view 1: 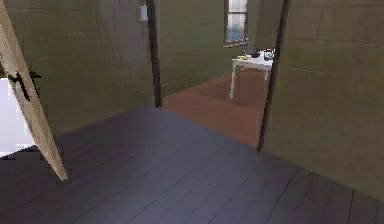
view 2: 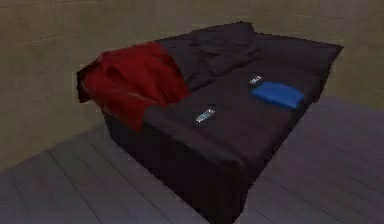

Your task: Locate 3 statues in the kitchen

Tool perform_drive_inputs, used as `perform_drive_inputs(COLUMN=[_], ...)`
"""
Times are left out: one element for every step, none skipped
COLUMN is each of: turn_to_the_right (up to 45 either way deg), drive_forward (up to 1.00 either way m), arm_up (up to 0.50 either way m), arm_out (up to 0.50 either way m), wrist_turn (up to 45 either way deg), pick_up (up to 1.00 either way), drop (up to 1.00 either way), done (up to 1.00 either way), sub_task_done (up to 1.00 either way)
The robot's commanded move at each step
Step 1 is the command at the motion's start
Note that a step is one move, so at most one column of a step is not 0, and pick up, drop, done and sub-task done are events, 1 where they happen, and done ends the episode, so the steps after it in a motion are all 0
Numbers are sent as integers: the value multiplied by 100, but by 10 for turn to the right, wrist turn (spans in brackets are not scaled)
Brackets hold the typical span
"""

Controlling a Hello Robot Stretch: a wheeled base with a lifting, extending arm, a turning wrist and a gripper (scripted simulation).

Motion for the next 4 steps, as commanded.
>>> perform_drive_inputs(turn_to_the_right=[0, 0, 420, 0], drive_forward=[100, 100, 0, 75], arm_up=[0, 0, 0, 0], arm_out=[0, 0, 0, 0], wrist_turn=[0, 0, 0, 0], pick_up=[0, 0, 0, 0], drop=[0, 0, 0, 0], done=[0, 0, 0, 0], sub_task_done=[0, 0, 0, 0])
